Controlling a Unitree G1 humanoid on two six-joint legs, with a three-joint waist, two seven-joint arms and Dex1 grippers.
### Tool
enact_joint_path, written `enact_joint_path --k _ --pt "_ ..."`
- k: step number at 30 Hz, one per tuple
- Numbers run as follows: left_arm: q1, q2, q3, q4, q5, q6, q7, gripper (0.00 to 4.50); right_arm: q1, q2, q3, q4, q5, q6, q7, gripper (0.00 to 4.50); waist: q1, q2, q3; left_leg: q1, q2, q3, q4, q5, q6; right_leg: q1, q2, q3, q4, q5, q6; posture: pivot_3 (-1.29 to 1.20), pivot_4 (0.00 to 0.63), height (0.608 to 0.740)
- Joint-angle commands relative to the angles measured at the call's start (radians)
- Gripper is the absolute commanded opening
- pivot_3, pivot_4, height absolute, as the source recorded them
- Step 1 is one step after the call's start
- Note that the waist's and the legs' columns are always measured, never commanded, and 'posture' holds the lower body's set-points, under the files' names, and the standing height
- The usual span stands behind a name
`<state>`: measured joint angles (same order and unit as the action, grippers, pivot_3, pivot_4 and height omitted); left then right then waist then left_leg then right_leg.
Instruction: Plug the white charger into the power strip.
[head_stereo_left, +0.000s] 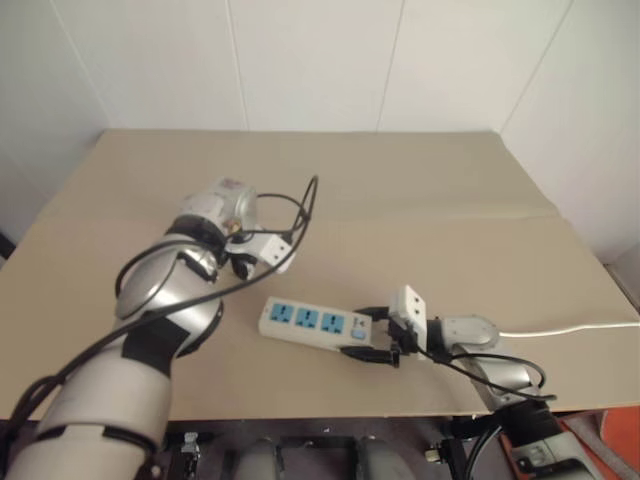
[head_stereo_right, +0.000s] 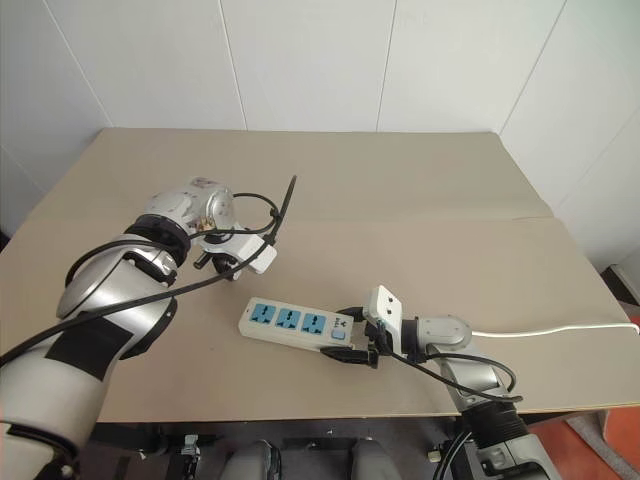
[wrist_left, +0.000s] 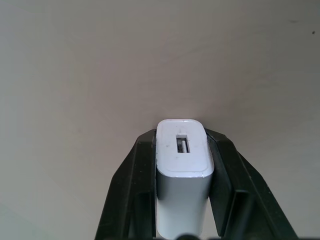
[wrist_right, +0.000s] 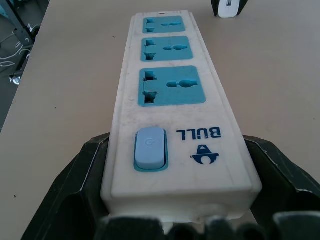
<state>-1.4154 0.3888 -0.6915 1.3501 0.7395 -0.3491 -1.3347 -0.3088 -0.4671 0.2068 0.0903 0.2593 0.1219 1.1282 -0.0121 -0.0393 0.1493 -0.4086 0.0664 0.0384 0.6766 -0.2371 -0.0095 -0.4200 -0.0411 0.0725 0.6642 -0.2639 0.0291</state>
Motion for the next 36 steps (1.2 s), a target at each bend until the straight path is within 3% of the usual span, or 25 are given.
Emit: enact_joint_path --k 1,10,12,15,19,23,26,31,36 --pt "-0.027 0.027 0.032 -0.009 -0.026 -0.029 -0.003 1.02 0.003 -0.003 -0.007 -0.003 0.01 0.01 0.003 3.42 0.0 0.0 0.0 0.0 0.0 0.0 0.0 0.0 0.0 0.0 0.0 0.0 0.0 0.0 0.0 0.0 0.15 0.74" --pt "-0.066 0.131 0.272 -0.087 -0.313 -0.188 -0.269 1.02 -0.061 0.022 0.04 0.075 -0.019 -0.041 0.054 3.42 -0.004 0.0 0.0 0.0 0.0 0.0 0.0 0.0 0.0 0.0 0.0 0.0 0.0 0.0 0.0 0.0 0.15 0.74" --pt "-0.036 0.154 0.362 -0.147 -0.473 -0.164 -0.28 1.02 -0.08 0.035 0.046 0.089 -0.014 -0.06 0.076 3.42 -0.008 0.0 0.0 0.001 0.0 0.0 0.0 0.0 0.0 0.0 0.0 0.0 0.0 0.0 0.0 0.0 0.15 0.74" --pt "0.051 0.175 0.457 -0.309 -0.656 -0.024 -0.28 1.02 -0.106 0.05 0.064 0.121 -0.019 -0.093 0.116 3.42 -0.015 0.0 0.0 0.001 0.001 0.0 0.0 0.0 0.0 0.0 0.0 0.0 0.001 0.0 0.0 0.0 0.15 0.74" --pt "0.282 0.228 0.528 -0.742 -0.832 0.222 -0.278 1.02 -0.174 0.074 0.089 0.246 -0.055 -0.173 0.165 3.42 -0.037 0.001 0.0 0.002 0.002 0.0 0.0 0.0 0.0 0.0 0.0 0.0 0.002 0.0 0.0 0.0 0.15 0.74" --pt "0.491 0.258 0.608 -1.144 -0.967 0.493 -0.173 1.02 -0.261 0.096 0.088 0.401 -0.075 -0.252 0.223 3.42 -0.044 0.001 0.0 0.002 0.002 -0.001 0.001 0.0 0.0 0.0 0.0 0.0 0.005 0.0 0.0 0.0 0.15 0.74" --pt "0.595 0.238 0.68 -1.348 -1.051 0.665 -0.023 1.02 -0.314 0.106 0.083 0.499 -0.087 -0.294 0.253 3.42 -0.041 0.001 0.0 0.003 0.002 -0.002 0.002 0.0 0.0 0.0 0.0 0.0 0.007 0.0 0.0 0.0 0.15 0.74" --pt "0.729 0.16 0.776 -1.589 -1.206 0.867 0.209 1.02 -0.33 0.128 0.081 0.579 -0.099 -0.341 0.264 3.42 -0.037 0.001 0.0 0.01 0.002 -0.001 0.002 0.0 0.0 0.005 0.0 0.0 0.01 0.0 0.0 0.0 0.15 0.74" --pt "0.849 0.035 0.806 -1.719 -1.311 0.912 0.388 1.02 -0.324 0.135 0.079 0.595 -0.108 -0.345 0.268 3.42 -0.035 0.001 0.0 0.022 0.002 -0.002 0.001 0.0 0.0 0.019 0.0 0.0 0.007 0.0 0.0 0.0 0.15 0.74"
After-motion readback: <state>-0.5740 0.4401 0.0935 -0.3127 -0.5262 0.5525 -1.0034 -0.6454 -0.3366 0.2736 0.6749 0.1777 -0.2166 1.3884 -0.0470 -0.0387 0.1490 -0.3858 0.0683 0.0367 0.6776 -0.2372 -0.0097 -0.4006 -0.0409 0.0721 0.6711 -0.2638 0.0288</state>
